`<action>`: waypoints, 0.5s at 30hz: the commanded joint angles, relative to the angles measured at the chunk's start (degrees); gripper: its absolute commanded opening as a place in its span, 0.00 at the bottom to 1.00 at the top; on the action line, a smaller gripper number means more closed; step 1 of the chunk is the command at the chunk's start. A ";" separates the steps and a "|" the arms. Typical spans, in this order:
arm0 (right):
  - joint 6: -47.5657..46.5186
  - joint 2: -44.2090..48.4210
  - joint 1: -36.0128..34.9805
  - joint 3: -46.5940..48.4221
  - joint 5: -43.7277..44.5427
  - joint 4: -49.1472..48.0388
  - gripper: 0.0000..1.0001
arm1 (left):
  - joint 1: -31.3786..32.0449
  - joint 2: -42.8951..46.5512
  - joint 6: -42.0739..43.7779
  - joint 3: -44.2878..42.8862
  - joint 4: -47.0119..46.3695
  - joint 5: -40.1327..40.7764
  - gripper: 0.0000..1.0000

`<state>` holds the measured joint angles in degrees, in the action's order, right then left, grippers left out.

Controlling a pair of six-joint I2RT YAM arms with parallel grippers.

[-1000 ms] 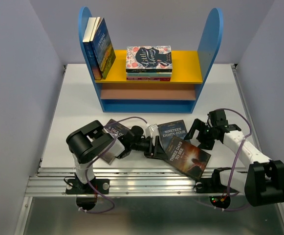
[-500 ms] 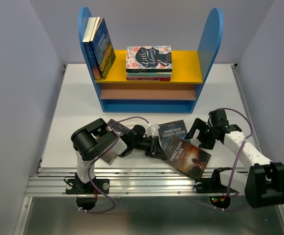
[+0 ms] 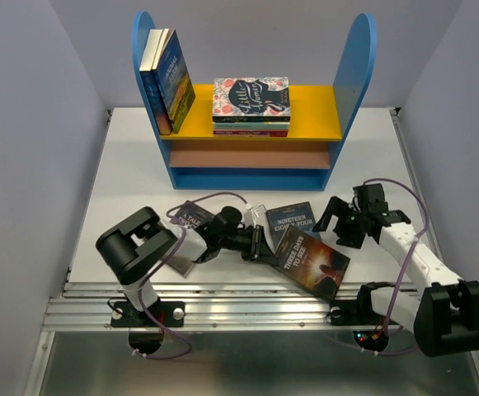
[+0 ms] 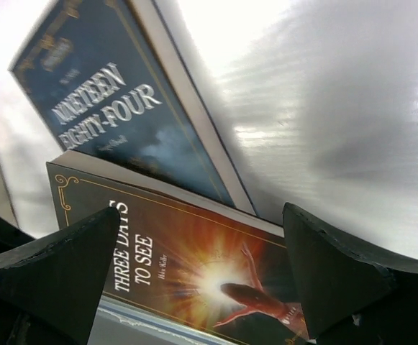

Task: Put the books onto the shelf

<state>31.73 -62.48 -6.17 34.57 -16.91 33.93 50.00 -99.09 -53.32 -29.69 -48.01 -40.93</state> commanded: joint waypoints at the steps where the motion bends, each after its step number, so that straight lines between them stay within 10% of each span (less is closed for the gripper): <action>1: -2.98 4.73 0.02 4.71 1.43 -3.17 1.00 | -0.60 11.60 9.35 -4.05 16.86 9.27 0.00; 15: -5.44 13.44 0.02 4.71 1.61 -15.03 1.00 | -0.25 34.58 24.13 -28.89 58.51 38.72 0.00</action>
<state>27.00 -50.06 -6.17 38.50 -14.41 26.63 49.45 -66.26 -34.89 -49.78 0.49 -9.04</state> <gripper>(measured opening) 0.998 0.201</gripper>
